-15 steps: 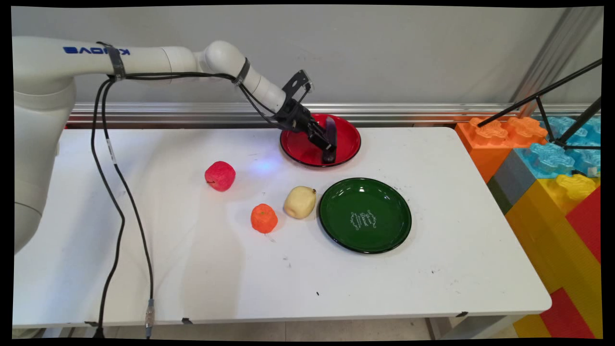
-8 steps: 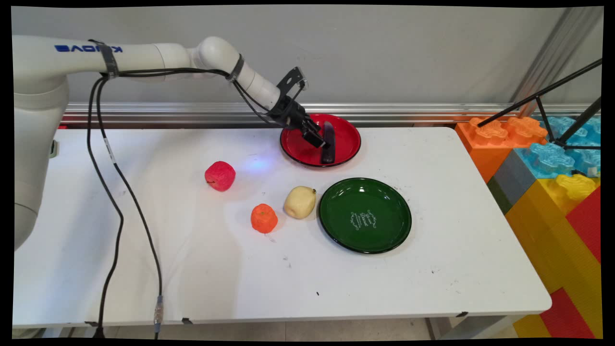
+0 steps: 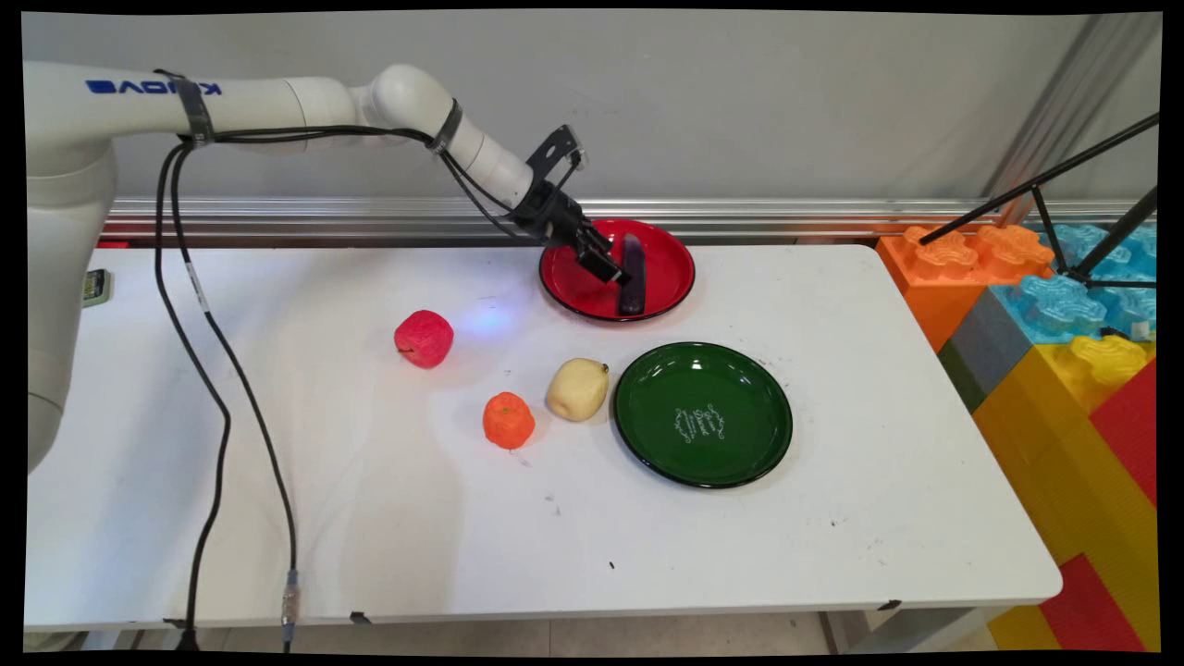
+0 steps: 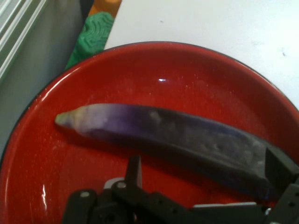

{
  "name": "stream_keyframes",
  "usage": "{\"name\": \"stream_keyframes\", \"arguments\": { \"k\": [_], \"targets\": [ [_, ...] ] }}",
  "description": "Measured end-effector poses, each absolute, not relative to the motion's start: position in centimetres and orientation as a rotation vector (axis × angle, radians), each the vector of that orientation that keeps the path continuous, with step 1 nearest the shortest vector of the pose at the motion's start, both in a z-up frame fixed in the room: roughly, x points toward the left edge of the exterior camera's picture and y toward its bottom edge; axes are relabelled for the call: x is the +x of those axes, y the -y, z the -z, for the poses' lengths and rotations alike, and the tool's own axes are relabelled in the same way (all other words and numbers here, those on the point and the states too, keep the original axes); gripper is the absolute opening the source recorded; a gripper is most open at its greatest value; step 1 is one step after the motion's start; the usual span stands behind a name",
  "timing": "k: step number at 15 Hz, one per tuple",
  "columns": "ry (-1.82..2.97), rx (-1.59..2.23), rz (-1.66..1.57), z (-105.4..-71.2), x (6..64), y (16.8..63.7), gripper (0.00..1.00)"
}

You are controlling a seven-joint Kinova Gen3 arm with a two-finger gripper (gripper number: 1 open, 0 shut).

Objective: Pick up the eggplant from the red plate

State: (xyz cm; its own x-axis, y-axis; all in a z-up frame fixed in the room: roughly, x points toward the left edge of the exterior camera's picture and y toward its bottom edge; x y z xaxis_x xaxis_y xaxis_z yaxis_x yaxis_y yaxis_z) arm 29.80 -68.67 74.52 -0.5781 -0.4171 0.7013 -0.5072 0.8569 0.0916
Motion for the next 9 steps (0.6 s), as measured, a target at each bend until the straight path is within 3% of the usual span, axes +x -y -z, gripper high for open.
{"name": "stream_keyframes", "arguments": {
  "k": [9],
  "targets": [
    [2.184, 0.877, -0.130, -76.3, 28.4, 68.6, 1.00]
  ]
}}
